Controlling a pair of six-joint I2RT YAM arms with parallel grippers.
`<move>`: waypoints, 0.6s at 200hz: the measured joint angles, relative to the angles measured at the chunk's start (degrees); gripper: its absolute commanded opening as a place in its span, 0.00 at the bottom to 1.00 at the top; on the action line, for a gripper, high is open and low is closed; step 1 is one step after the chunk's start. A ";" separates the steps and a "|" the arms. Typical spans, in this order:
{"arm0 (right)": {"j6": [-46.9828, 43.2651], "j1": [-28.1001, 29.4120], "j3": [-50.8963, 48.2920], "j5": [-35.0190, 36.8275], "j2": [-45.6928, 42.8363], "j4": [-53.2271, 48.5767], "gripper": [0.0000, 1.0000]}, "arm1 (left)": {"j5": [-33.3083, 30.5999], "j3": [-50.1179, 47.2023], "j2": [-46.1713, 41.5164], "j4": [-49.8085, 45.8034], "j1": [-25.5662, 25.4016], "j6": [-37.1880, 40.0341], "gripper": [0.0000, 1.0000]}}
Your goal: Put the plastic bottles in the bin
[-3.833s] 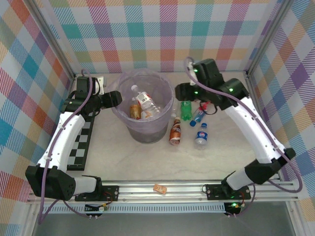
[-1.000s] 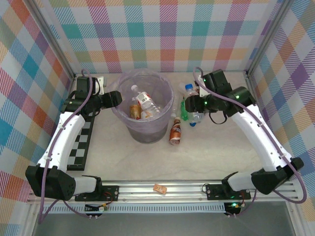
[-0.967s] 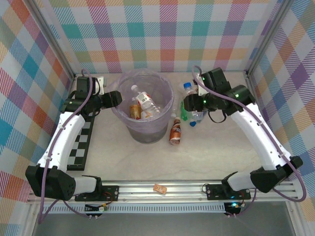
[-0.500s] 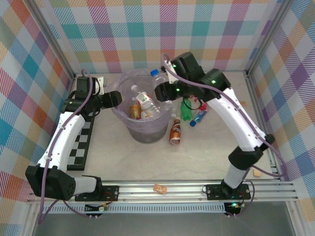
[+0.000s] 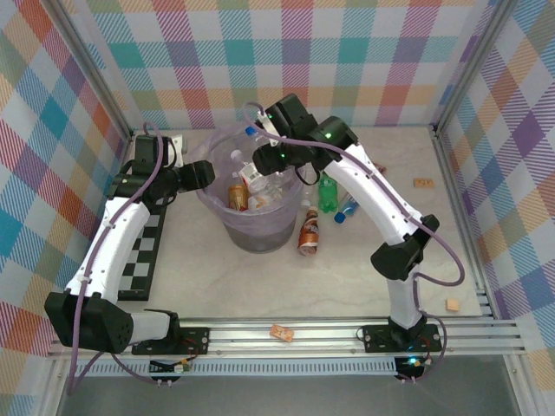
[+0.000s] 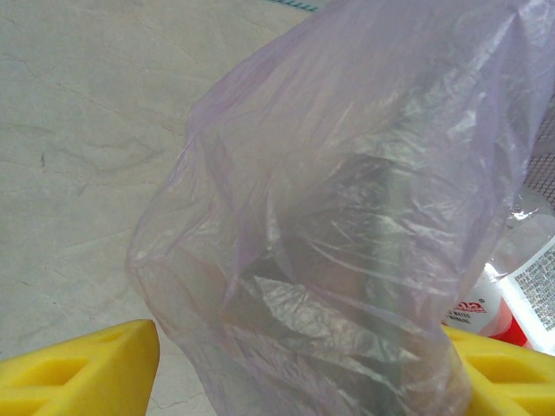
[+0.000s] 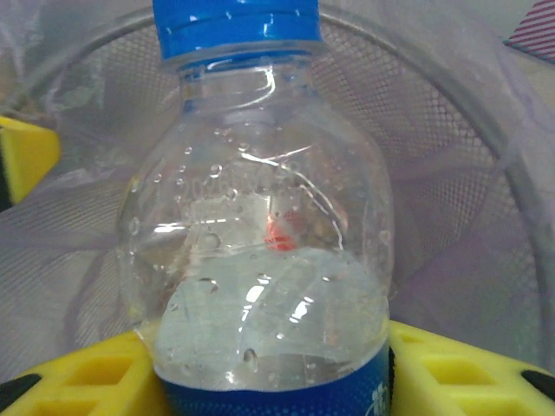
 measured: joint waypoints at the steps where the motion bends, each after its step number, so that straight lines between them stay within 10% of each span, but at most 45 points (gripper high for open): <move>1: -0.07 0.00 0.07 0.13 0.13 0.00 0.54 | 0.00 0.00 0.00 0.00 0.00 0.00 0.71; 120: -2.95 0.00 0.28 5.11 9.90 -5.35 0.65 | -0.15 0.00 0.00 0.02 0.00 0.20 0.71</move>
